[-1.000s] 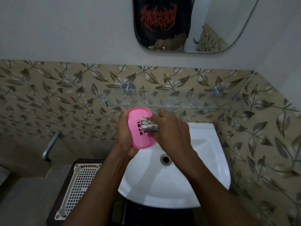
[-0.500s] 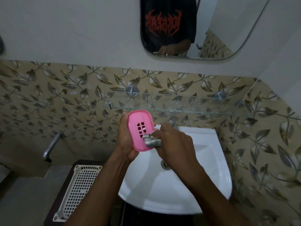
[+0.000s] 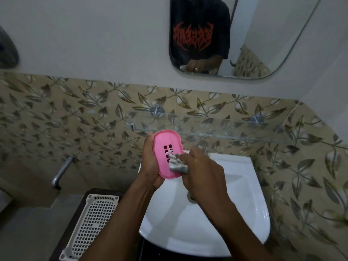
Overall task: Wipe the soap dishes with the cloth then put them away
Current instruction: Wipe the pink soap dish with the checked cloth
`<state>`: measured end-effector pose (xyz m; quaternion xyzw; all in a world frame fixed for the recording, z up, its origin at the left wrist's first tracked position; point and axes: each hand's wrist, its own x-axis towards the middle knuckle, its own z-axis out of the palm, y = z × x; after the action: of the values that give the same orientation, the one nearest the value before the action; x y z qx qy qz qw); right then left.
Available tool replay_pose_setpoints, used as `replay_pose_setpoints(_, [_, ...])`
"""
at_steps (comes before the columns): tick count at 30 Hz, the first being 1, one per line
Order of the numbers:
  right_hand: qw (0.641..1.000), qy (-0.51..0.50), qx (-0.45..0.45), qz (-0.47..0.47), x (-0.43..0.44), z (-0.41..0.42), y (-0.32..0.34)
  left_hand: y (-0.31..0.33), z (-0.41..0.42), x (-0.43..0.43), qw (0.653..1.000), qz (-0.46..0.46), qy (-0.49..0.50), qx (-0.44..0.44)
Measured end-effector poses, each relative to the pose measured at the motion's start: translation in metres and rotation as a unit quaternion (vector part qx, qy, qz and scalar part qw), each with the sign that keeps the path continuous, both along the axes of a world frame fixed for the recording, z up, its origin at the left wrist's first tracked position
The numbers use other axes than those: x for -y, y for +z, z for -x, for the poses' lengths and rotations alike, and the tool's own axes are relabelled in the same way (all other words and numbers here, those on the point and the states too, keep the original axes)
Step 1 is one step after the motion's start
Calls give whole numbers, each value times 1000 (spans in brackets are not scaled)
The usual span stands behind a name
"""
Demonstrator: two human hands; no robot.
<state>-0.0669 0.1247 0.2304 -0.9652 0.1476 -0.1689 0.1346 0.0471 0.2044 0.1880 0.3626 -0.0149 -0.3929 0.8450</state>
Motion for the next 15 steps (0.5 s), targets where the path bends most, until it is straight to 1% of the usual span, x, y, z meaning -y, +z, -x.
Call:
replay_pose_setpoints(1, [1000, -11, -7, 0, -2, 3, -1, 0, 1, -1, 1000, -7, 6, -4])
replay_pose_setpoints(3, [998, -53, 2, -31, 1, 0, 2, -3, 5, 0, 1000, -6, 2, -13])
replay_pose_setpoints(5, [992, -105, 29, -59, 6, -11, 9, -8, 11, 5, 999, -30, 14, 18])
replay_pose_setpoints(7, [989, -130, 51, -48, 7, -22, 18, -9, 17, 12, 993, -74, 45, 77])
replay_pose_setpoints(10, [989, -114, 86, -36, -7, -29, 25, -4, 24, 17, 988, -86, 67, 113])
replay_pose_setpoints(13, [990, -59, 124, -21, -27, -26, 21, -4, 27, 15, 991, -66, 77, 85])
replay_pose_setpoints(15, [992, -33, 116, -28, -29, -22, 14, -2, 25, 11, 993, -48, 77, 70])
